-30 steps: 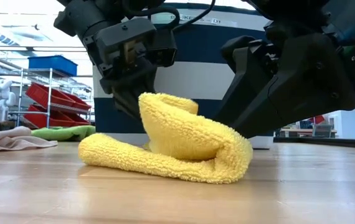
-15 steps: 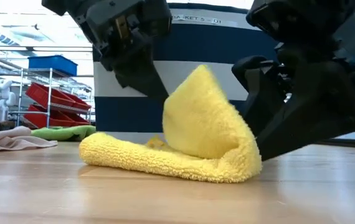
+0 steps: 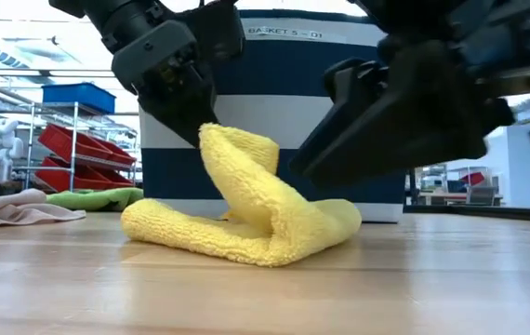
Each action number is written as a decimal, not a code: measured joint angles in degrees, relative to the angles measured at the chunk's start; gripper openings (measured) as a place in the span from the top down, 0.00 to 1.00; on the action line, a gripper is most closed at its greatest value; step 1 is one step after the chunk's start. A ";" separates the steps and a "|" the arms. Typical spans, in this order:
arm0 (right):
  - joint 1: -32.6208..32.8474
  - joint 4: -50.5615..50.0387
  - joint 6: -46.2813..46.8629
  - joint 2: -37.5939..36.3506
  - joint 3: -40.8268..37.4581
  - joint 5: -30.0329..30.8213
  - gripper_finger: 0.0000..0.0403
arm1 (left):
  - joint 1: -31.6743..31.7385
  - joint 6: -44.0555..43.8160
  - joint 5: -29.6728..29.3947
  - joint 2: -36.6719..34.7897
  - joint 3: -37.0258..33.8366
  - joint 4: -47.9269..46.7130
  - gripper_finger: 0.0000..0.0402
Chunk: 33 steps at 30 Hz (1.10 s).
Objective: Fold towel
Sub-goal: Fold the yellow towel
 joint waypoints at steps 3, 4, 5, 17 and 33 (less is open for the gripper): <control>-0.71 -0.88 0.74 0.00 0.01 -0.26 0.63 | -0.37 -0.03 -0.55 0.00 0.00 -1.30 0.95; -0.79 -1.51 1.05 0.00 0.00 -0.28 0.63 | -0.61 -0.13 -0.90 0.00 0.00 -1.81 0.92; -0.79 -2.11 1.35 0.00 0.00 -0.43 0.63 | -0.86 -0.32 -1.65 0.00 0.00 -2.18 0.89; -0.51 0.67 2.02 0.69 0.02 -4.99 0.63 | -2.38 -3.23 -7.55 0.00 0.00 -3.40 0.56; 0.55 0.73 1.86 6.69 0.37 -5.97 0.78 | -6.79 -2.58 -7.34 -1.90 0.07 -3.75 0.54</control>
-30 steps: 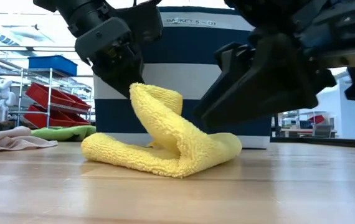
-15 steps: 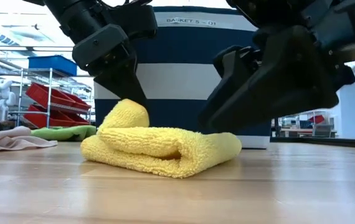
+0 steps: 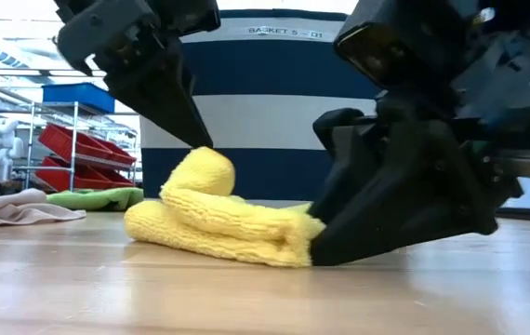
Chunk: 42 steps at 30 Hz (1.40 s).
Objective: Fold towel
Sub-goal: Fold the yellow towel
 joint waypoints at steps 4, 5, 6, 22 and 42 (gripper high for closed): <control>1.76 -5.71 1.47 -0.98 0.06 -3.56 0.95 | -0.78 0.66 0.02 0.00 0.00 0.12 0.54; 2.41 -7.74 1.90 -1.59 0.04 -4.54 0.97 | -0.86 0.69 0.02 0.00 0.00 0.04 0.54; 3.23 -9.89 2.26 -2.52 0.02 -4.86 0.98 | -1.06 0.69 0.02 0.00 0.00 0.08 0.54; 9.45 -37.65 3.06 -21.45 -0.55 -8.49 0.87 | -1.19 0.77 0.11 0.00 0.00 3.01 0.54; 9.44 -35.33 10.89 -18.92 -0.42 -3.30 0.60 | -1.48 5.47 10.56 4.06 -0.02 17.32 0.54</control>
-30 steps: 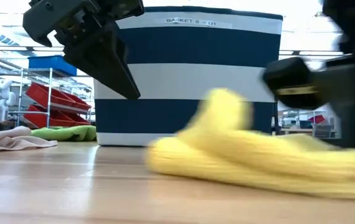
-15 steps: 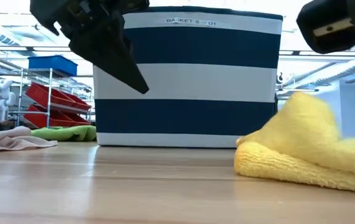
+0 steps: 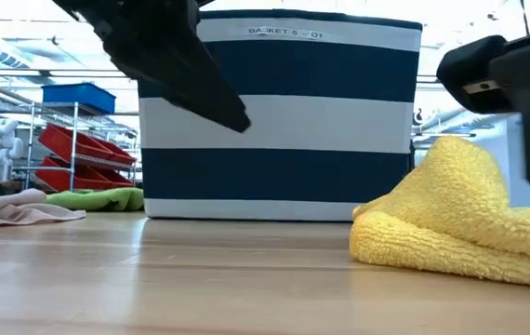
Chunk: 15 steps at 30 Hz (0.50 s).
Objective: Fold towel
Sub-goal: Fold the yellow towel
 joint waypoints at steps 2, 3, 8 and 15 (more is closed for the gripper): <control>0.01 1.99 -0.62 1.01 0.00 -0.12 0.62 | -0.03 1.00 2.65 2.35 0.00 3.60 0.54; -0.06 2.70 -1.05 1.36 0.00 0.19 0.62 | -0.03 1.87 3.19 3.65 0.00 5.49 0.54; -0.06 1.96 -1.46 1.58 0.04 5.88 0.64 | -0.02 5.45 6.02 8.77 -0.02 15.82 0.54; -1.51 1.04 -1.91 1.45 0.04 9.51 0.64 | 0.98 8.83 10.41 13.35 -0.02 24.98 0.54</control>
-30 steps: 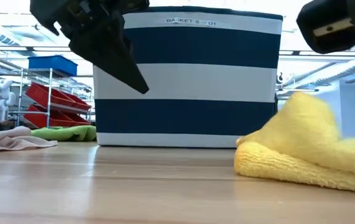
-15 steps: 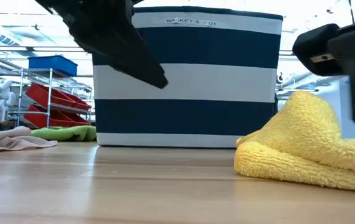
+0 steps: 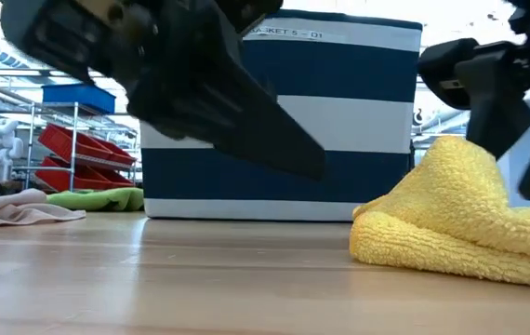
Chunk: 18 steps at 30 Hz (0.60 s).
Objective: Fold towel
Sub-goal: Fold the yellow towel
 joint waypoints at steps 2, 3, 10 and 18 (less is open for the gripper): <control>-0.87 0.04 0.03 0.00 0.00 0.04 0.64 | 0.04 1.02 0.29 0.90 0.02 0.98 0.54; -1.31 0.05 0.15 0.00 0.00 0.07 0.64 | 0.07 1.74 0.29 1.25 0.14 1.07 0.54; -4.26 0.33 1.38 -0.02 0.00 -7.27 0.64 | 0.63 5.72 1.08 3.74 1.90 1.06 0.54; -3.25 0.14 3.36 -0.07 0.02 -11.37 0.64 | 1.15 7.70 1.40 3.83 1.99 1.48 0.54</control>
